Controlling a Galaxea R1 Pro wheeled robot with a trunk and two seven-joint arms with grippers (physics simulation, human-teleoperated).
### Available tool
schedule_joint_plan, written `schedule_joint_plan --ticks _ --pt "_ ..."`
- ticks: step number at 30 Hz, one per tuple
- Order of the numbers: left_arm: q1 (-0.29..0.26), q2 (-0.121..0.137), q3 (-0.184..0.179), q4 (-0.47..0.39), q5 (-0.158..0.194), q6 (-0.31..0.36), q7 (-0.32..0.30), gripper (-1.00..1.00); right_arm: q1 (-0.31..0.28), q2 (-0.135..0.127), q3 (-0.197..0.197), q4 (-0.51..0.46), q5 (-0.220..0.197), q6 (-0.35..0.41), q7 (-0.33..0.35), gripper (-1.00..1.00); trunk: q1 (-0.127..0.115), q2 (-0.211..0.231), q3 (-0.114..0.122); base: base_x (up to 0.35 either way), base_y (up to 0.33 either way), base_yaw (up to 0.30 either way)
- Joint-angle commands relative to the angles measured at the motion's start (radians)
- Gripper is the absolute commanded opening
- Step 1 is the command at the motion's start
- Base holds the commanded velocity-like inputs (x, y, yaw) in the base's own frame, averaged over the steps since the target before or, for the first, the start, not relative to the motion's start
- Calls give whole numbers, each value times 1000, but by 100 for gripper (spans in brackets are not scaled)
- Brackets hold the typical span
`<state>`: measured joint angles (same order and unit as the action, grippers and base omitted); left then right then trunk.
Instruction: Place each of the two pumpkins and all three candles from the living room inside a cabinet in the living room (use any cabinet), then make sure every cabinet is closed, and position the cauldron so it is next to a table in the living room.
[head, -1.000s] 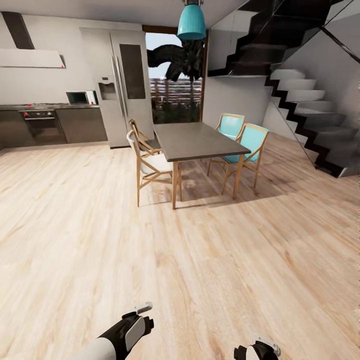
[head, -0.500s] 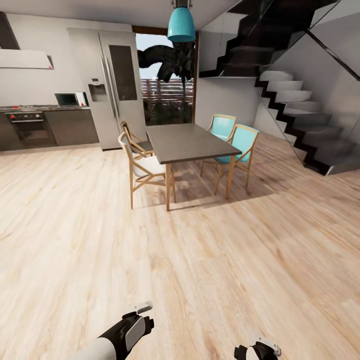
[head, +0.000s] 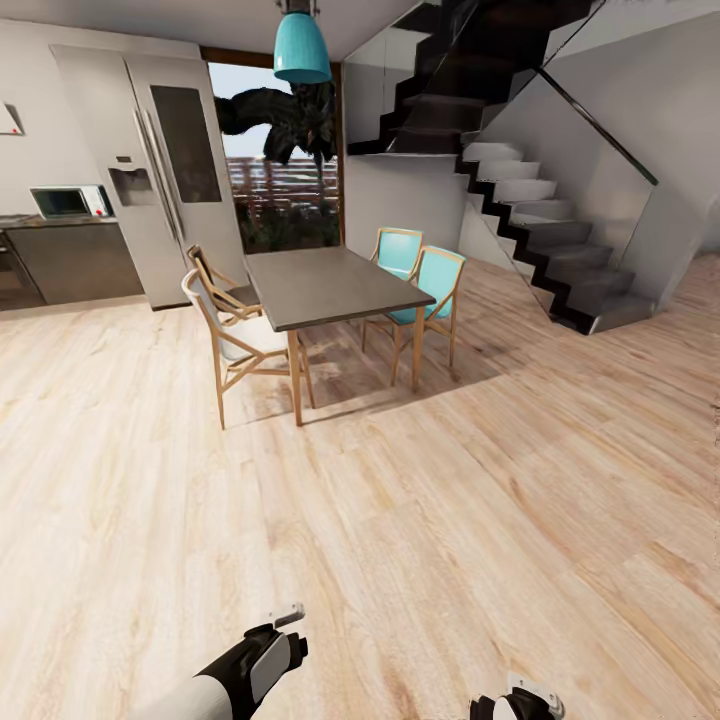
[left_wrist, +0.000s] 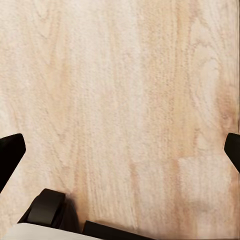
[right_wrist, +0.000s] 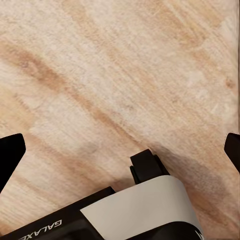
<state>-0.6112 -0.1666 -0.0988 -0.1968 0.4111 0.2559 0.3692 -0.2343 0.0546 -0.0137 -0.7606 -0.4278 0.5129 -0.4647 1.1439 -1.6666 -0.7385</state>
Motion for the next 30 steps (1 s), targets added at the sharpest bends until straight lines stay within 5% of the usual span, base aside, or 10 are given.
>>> schedule_joint_plan --ticks 1,30 --pt "0 0 -9 -3 8 6 7 100 0 1 -1 -1 -8 3 -6 100 0 0 -1 0 0 -285" --pt "7 1 -9 -3 7 3 7 100 0 1 -2 0 -8 1 -6 100 0 0 -1 0 0 -285"
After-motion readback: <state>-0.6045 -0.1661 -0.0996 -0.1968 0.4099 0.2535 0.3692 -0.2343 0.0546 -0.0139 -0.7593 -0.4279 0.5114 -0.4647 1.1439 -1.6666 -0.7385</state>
